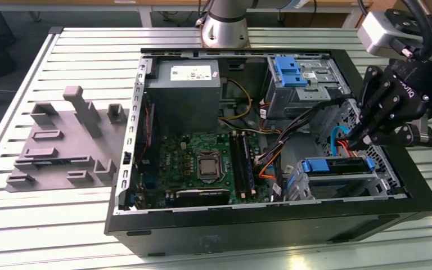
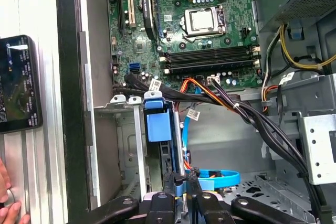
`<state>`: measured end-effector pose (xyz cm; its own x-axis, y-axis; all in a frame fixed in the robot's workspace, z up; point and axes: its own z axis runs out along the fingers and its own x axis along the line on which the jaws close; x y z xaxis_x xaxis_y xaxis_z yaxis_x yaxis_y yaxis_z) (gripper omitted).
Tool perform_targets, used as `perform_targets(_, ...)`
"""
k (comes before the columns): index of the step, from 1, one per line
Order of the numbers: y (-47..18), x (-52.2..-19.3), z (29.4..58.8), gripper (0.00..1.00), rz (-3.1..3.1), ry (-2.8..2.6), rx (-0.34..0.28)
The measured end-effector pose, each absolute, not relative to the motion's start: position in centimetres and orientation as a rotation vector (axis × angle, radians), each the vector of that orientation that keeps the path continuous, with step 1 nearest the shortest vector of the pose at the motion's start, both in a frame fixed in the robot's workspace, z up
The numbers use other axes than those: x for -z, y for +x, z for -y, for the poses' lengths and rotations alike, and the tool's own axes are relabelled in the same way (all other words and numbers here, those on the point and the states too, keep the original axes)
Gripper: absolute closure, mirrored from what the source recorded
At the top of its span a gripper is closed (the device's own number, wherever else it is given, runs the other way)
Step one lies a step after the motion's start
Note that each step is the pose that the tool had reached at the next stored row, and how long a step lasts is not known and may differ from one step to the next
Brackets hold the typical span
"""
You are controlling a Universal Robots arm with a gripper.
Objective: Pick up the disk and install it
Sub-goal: 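Insert the second disk wire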
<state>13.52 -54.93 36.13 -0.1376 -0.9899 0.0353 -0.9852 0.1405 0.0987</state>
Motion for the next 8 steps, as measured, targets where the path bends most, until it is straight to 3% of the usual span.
perform_targets(8,13.48,-36.12,54.93,0.76,2.302,2.000,0.079)
